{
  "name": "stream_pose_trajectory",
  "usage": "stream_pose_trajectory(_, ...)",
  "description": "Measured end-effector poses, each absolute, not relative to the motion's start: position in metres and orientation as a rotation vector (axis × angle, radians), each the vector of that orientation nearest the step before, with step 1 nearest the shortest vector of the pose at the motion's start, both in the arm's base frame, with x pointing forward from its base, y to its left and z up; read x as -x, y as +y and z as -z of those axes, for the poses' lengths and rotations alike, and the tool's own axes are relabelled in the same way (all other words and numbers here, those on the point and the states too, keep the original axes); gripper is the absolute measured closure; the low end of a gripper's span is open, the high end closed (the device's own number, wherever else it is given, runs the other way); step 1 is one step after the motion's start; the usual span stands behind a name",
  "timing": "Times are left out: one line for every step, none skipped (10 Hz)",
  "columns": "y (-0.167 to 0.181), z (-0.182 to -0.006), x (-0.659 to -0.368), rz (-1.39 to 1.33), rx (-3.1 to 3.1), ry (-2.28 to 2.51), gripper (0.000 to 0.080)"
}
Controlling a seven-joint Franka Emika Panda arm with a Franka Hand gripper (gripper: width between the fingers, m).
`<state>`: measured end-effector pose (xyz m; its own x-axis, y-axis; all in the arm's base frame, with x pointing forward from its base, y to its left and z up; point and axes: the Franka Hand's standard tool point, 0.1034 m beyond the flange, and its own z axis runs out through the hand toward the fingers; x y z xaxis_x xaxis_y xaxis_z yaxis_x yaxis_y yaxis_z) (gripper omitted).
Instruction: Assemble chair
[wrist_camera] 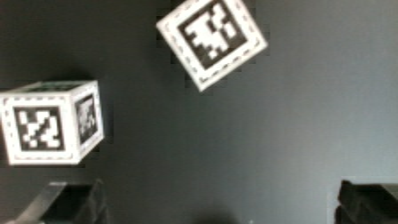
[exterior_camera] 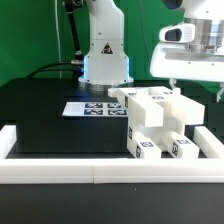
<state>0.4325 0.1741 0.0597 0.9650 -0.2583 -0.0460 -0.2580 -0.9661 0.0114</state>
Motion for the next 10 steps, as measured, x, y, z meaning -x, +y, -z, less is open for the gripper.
stream_pose_trajectory(0.1766, -0.0570, -0.4284, 0.071, -3.110, -0.394, 0.0150)
stream_pose_trajectory(0.1798, -0.0558, -0.4262, 0.073, -3.112, -0.366, 0.0150)
stream_pose_trajectory(0.1818, -0.0558, -0.4253, 0.074, -3.116, -0.339, 0.0150)
stream_pose_trajectory(0.1808, -0.0558, -0.4257, 0.074, -3.116, -0.343, 0.0150)
stream_pose_trajectory(0.1808, -0.0557, -0.4257, 0.074, -3.116, -0.343, 0.0150)
stream_pose_trajectory(0.1808, -0.0557, -0.4257, 0.074, -3.116, -0.343, 0.0150)
stream_pose_trajectory(0.1808, -0.0557, -0.4257, 0.074, -3.116, -0.343, 0.0150)
stream_pose_trajectory(0.1808, -0.0556, -0.4256, 0.075, -3.116, -0.343, 0.0150)
stream_pose_trajectory(0.1818, -0.0549, -0.4236, 0.074, -3.121, -0.293, 0.0150)
stream_pose_trajectory(0.1848, -0.0546, -0.4209, 0.077, -3.129, -0.219, 0.0150)
